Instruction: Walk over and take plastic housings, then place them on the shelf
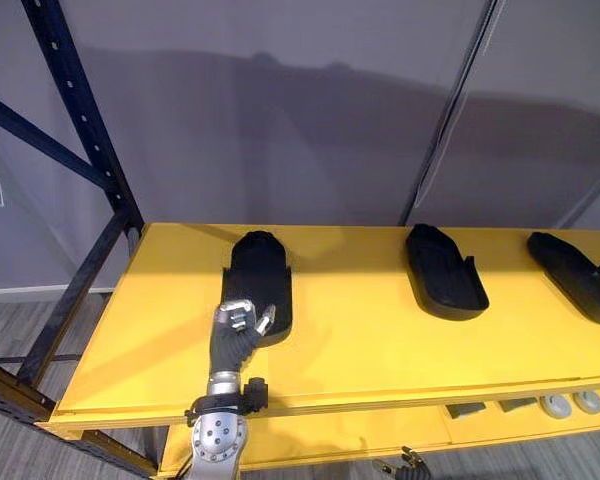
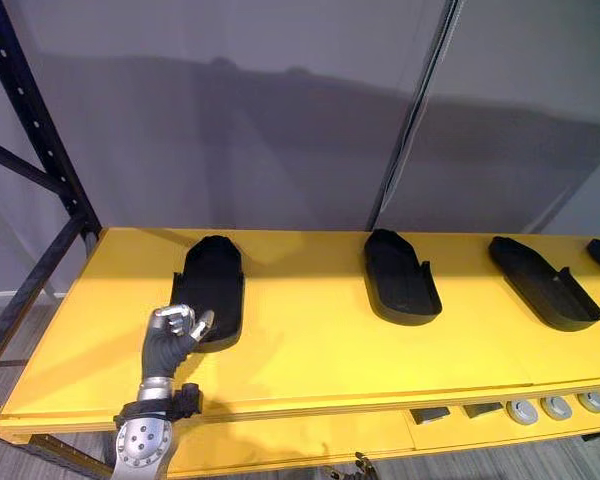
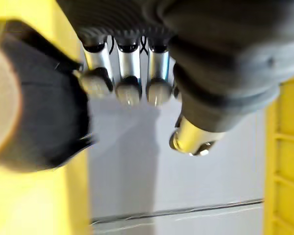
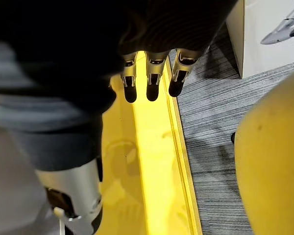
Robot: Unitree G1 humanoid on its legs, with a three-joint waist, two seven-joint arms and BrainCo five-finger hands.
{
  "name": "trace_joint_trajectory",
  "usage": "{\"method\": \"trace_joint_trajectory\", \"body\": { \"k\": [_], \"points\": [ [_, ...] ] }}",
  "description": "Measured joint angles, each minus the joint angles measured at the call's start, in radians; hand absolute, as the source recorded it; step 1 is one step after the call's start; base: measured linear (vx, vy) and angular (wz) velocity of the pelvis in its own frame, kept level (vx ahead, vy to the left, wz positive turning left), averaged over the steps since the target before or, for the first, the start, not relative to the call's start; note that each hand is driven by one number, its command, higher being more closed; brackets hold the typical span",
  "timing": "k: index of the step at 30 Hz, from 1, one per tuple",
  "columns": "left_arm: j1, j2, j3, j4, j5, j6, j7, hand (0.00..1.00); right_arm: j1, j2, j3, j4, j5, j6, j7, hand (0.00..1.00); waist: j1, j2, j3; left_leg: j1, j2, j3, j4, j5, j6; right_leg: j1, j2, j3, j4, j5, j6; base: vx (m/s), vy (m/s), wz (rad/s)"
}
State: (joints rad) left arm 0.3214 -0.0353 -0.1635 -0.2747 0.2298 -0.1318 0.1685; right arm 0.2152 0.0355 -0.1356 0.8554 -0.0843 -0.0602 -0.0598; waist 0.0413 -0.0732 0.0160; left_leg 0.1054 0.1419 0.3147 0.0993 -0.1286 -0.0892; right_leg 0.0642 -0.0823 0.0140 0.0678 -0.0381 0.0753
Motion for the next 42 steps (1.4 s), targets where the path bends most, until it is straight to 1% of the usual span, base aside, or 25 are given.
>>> {"method": "trace_joint_trajectory", "body": {
  "k": [2, 3, 7, 11, 17, 22, 27, 30, 32, 34, 42],
  "points": [
    [0.000, 0.004, -0.003, 0.039, 0.024, 0.000, -0.003, 1.00, 0.000, 0.000, 0.000, 0.000, 0.000, 0.000, 0.000, 0.00, 0.000, 0.000, 0.001, 0.000, 0.001, 0.005, 0.006, -0.005, -0.001, 0.000, 0.000, 0.002, 0.000, -0.004, 0.001, -0.01, -0.006, -0.07],
    [0.000, 0.004, -0.007, 0.074, 0.055, 0.002, -0.002, 1.00, 0.000, 0.000, 0.001, 0.000, 0.000, -0.001, -0.001, 0.00, 0.000, 0.000, 0.000, -0.001, 0.002, 0.010, 0.010, -0.006, 0.000, -0.001, 0.000, 0.003, 0.000, -0.006, 0.001, -0.01, -0.006, -0.08],
    [-0.004, 0.004, -0.022, 0.130, 0.108, 0.008, -0.002, 1.00, 0.000, -0.001, 0.008, -0.001, 0.000, -0.001, -0.002, 0.00, 0.000, -0.002, -0.002, -0.006, 0.000, 0.015, 0.011, -0.001, 0.001, -0.010, -0.001, 0.003, 0.000, -0.006, 0.001, 0.00, -0.004, -0.05],
    [-0.017, 0.010, -0.020, 0.221, 0.149, 0.027, 0.000, 1.00, 0.004, -0.007, 0.031, -0.006, -0.001, -0.001, -0.013, 0.00, -0.002, 0.003, -0.008, 0.003, -0.002, 0.026, 0.007, 0.000, 0.002, -0.011, 0.000, 0.004, 0.000, -0.006, 0.001, 0.02, 0.000, -0.07],
    [-0.061, 0.011, -0.019, 0.298, 0.171, 0.042, 0.019, 1.00, 0.009, -0.008, 0.039, -0.008, -0.001, -0.001, -0.019, 0.00, -0.003, 0.009, -0.019, 0.025, -0.011, 0.038, -0.030, 0.018, 0.004, -0.011, -0.001, 0.005, 0.000, -0.006, 0.001, 0.00, -0.003, -0.05],
    [-0.098, 0.011, -0.016, 0.339, 0.189, 0.047, 0.034, 1.00, 0.009, -0.010, 0.039, -0.007, -0.001, -0.001, -0.019, 0.00, -0.003, 0.012, -0.021, 0.045, -0.023, 0.039, -0.078, 0.050, 0.004, -0.012, -0.001, 0.003, -0.003, -0.005, 0.001, -0.03, -0.006, 0.01],
    [-0.137, 0.007, 0.009, 0.383, 0.208, 0.053, 0.046, 1.00, 0.009, -0.020, 0.039, -0.007, -0.002, -0.001, -0.019, 0.00, -0.007, 0.025, -0.029, 0.064, -0.033, 0.041, -0.133, 0.081, 0.004, -0.022, 0.000, 0.001, -0.010, -0.005, 0.000, -0.05, -0.005, 0.00],
    [-0.144, 0.007, 0.023, 0.384, 0.208, 0.057, 0.059, 1.00, 0.005, -0.020, 0.039, -0.006, -0.002, -0.001, -0.019, 0.00, -0.017, 0.026, -0.030, 0.066, -0.036, 0.040, -0.146, 0.086, 0.005, -0.027, 0.000, 0.001, -0.013, -0.004, 0.000, 0.00, 0.000, 0.00],
    [-0.159, 0.008, 0.031, 0.398, 0.209, 0.058, 0.068, 1.00, 0.002, -0.020, 0.039, -0.003, -0.002, -0.001, -0.019, 0.00, -0.018, 0.026, -0.030, 0.067, -0.036, 0.040, -0.148, 0.086, 0.005, -0.023, -0.001, 0.000, -0.021, -0.001, 0.000, 0.00, 0.000, 0.00],
    [-0.177, 0.008, 0.043, 0.414, 0.226, 0.061, 0.074, 1.00, -0.007, -0.020, 0.038, 0.008, -0.003, 0.000, -0.019, 0.00, -0.026, 0.027, -0.029, 0.081, -0.036, 0.041, -0.157, 0.087, 0.005, -0.004, 0.000, -0.001, -0.038, 0.003, 0.000, 0.00, 0.000, 0.00],
    [-0.204, 0.008, 0.076, 0.424, 0.229, 0.077, 0.096, 1.00, -0.015, -0.022, 0.037, 0.020, -0.004, 0.000, -0.019, 0.00, -0.027, 0.030, -0.026, 0.092, -0.037, 0.042, -0.169, 0.087, 0.004, 0.006, 0.002, -0.002, -0.051, 0.003, 0.000, -0.01, -0.005, 0.00]
  ]
}}
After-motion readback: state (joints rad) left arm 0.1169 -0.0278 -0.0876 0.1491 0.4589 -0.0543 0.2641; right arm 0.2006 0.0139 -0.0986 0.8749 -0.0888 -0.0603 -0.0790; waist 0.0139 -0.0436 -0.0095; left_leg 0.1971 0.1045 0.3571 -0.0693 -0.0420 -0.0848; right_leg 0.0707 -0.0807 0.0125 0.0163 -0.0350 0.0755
